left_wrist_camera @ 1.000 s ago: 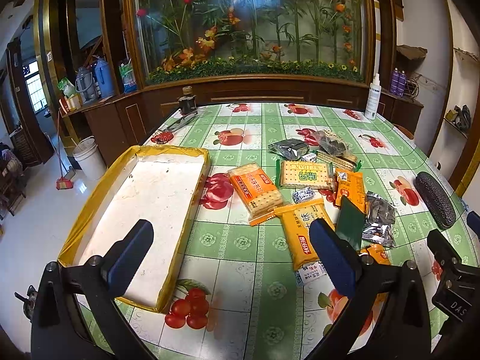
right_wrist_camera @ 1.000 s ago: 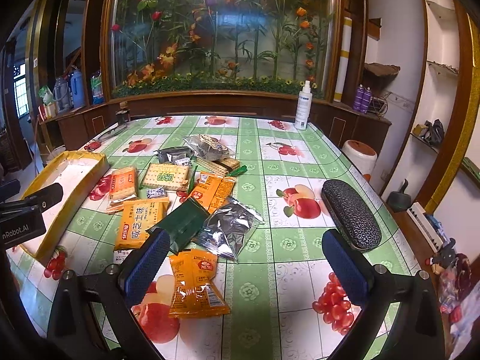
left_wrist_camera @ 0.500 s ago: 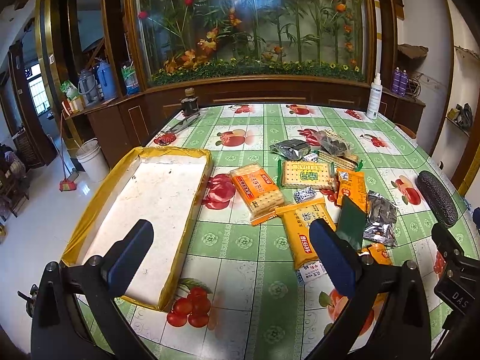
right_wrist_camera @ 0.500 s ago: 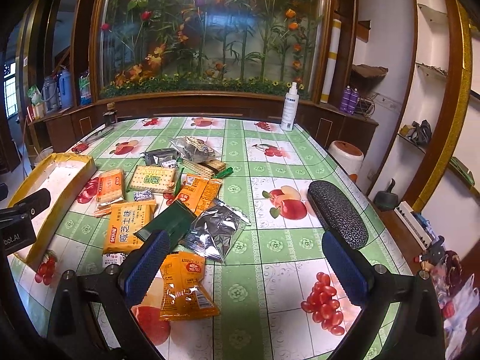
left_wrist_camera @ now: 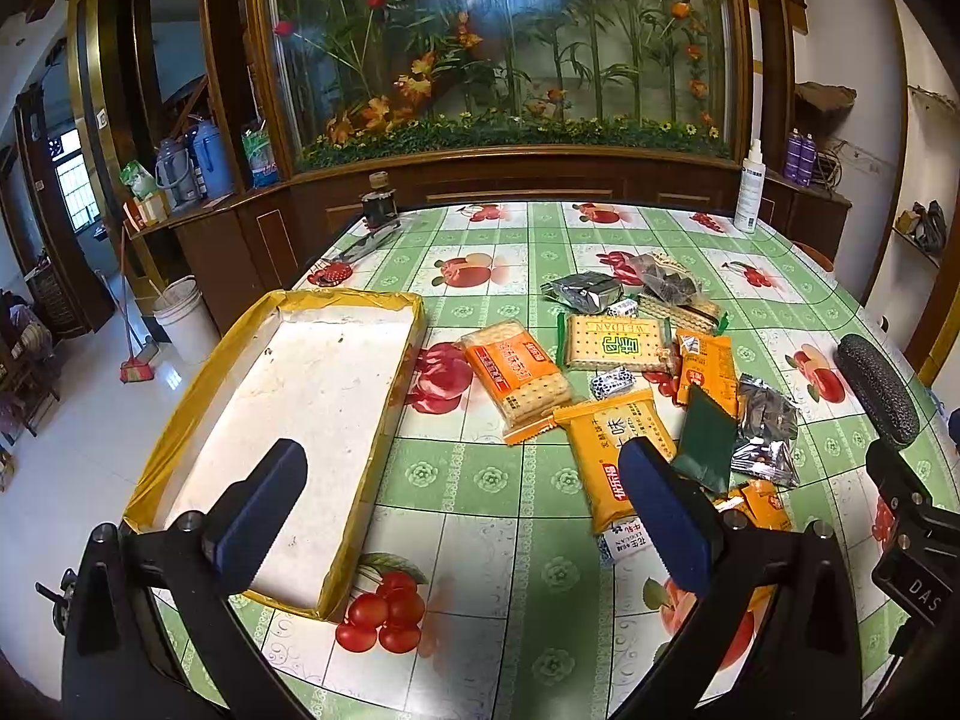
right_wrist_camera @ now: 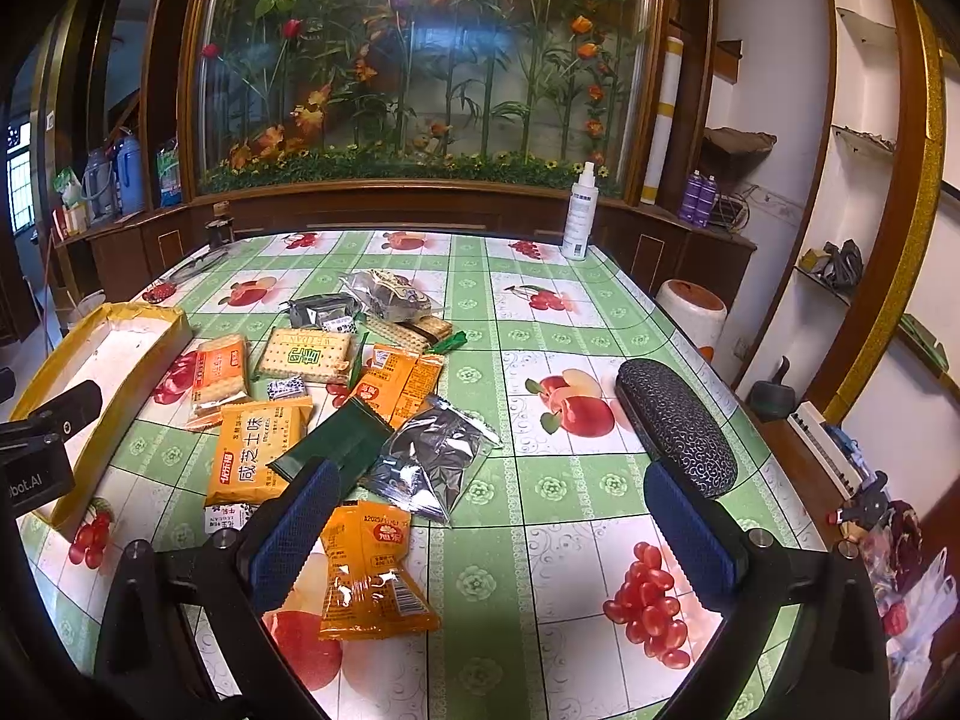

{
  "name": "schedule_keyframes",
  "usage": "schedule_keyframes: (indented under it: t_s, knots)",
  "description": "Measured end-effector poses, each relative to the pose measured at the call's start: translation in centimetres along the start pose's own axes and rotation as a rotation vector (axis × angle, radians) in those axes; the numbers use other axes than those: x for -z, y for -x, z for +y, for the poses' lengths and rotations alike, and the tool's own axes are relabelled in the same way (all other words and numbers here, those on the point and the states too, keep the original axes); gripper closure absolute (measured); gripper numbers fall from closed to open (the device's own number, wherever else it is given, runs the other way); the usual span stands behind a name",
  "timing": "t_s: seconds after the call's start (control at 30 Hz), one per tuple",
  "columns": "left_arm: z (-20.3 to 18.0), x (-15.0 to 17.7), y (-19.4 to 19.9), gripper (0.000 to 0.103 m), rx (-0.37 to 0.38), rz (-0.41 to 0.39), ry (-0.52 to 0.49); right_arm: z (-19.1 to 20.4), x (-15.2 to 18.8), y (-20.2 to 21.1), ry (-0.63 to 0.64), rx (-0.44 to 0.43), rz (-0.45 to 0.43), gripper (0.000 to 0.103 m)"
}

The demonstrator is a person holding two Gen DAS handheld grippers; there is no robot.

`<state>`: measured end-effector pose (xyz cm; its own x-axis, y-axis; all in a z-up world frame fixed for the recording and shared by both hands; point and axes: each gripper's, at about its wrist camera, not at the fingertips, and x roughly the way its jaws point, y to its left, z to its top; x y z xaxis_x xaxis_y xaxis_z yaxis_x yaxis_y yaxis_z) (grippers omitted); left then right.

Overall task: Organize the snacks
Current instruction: 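Lower the right tool onto the orange snack packet and close it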

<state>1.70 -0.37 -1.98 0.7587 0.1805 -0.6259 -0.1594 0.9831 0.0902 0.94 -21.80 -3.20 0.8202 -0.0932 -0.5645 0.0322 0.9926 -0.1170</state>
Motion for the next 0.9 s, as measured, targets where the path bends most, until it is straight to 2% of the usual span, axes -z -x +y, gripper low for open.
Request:
schedule_keyframes:
  t_s: [0.07,0.2,0.4,0.6,0.8,0.9]
  knots:
    - [-0.2,0.2,-0.4,0.0,0.024,0.013,-0.017,0.1,0.1,0.0,0.0,-0.012,0.004,0.001]
    - [-0.8,0.9,-1.6,0.0,0.09,0.061,-0.045,-0.1,1.3,-0.1,-0.005,-0.103,0.033,0.001]
    - [-2.4,1.9,-3.4,0.0,0.128,0.117,-0.113,0.1,3.9,-2.5,-0.053,-0.229,0.185,0.001]
    - [-4.3,3.1,-4.6,0.0,0.162,0.16,-0.175,1.3,4.8,-3.9,0.002,-0.238,0.231,0.001]
    - [-3.5,3.8,-6.0,0.0,0.167,0.203,-0.169,3.2,4.6,-6.0,0.074,-0.262,0.278,0.005]
    - [-3.5,3.9,-6.5,0.0,0.178,0.21,-0.17,4.3,4.8,-7.2,0.112,-0.254,0.309,0.012]
